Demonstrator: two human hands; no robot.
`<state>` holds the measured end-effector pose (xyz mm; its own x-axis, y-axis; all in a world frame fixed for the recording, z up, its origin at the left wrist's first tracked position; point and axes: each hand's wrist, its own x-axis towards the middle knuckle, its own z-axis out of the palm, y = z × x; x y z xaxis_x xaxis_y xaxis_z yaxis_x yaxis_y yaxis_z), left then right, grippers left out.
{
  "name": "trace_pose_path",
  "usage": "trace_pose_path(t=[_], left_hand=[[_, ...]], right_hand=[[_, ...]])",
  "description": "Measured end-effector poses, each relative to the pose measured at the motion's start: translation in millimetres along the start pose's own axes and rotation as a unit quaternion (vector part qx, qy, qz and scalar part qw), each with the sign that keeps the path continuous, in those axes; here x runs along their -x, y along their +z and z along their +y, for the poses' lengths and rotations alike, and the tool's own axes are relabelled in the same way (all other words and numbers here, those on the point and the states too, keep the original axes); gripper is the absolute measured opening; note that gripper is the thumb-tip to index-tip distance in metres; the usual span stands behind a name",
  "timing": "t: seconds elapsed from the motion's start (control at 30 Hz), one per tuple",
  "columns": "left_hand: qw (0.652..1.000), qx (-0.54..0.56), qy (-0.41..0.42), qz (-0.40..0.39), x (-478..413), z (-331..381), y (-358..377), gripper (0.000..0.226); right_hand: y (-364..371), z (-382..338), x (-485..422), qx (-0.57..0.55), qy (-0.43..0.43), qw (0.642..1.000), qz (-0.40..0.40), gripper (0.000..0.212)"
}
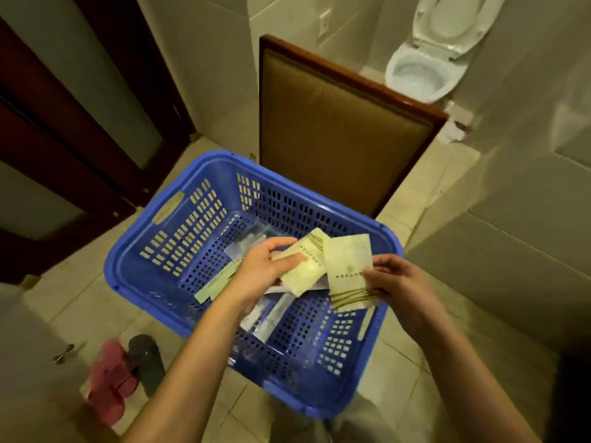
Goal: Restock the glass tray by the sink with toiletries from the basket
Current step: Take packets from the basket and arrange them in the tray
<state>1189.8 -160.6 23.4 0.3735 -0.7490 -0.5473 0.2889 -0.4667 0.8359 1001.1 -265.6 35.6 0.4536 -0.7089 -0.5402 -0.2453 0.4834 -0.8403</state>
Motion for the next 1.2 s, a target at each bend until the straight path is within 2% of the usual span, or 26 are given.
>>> trace_pose_path(t=[0.1, 0.17, 0.33, 0.47, 0.57, 0.63, 0.9, 1.07, 1.2], left_hand=[[0.998, -0.056, 0.035, 0.002, 21.7, 24.4, 4.1, 0.013], [0.993, -0.1, 0.06, -0.029, 34.5, 44.4, 13.9, 0.011], [0.974, -0.136, 0.127, -0.128, 57.1, 89.6, 57.8, 0.023], [0.959, -0.16, 0.164, -0.169, 67.2, 110.8, 110.0, 0.032], [0.951, -0.131, 0.143, -0.242, 81.0, 116.8, 154.2, 0.038], [0.94, -0.129, 0.144, -0.283, 92.8, 116.4, 179.7, 0.043], [0.905, -0.17, 0.166, -0.353, 145.6, 96.5, 265.2, 0.051], [0.893, -0.165, 0.185, -0.376, 175.2, 74.7, 306.3, 0.052], [0.879, -0.175, 0.188, -0.401, 204.3, 46.4, 349.1, 0.053]], right_hand=[[-11.7, -13.1, 39.5, -0.006, -0.018, 1.0, -0.006, 0.012], [-20.4, -24.1, 63.4, -0.002, -0.034, 0.999, 0.002, 0.013], [-49.9, -53.1, 112.0, -0.021, -0.113, 0.993, 0.025, 0.01], [-80.8, -58.2, 140.2, -0.124, -0.135, 0.98, 0.081, 0.014], [-104.5, -51.3, 162.0, -0.245, -0.11, 0.954, 0.134, 0.01], [-119.9, -44.7, 179.4, -0.286, -0.104, 0.938, 0.163, 0.01], [-180.0, -17.3, 251.1, -0.308, -0.165, 0.898, 0.267, 0.015], [-222.3, 8.9, 303.4, -0.407, -0.191, 0.837, 0.31, 0.008], [-256.2, 42.4, 360.2, -0.411, -0.217, 0.808, 0.362, 0.006]])
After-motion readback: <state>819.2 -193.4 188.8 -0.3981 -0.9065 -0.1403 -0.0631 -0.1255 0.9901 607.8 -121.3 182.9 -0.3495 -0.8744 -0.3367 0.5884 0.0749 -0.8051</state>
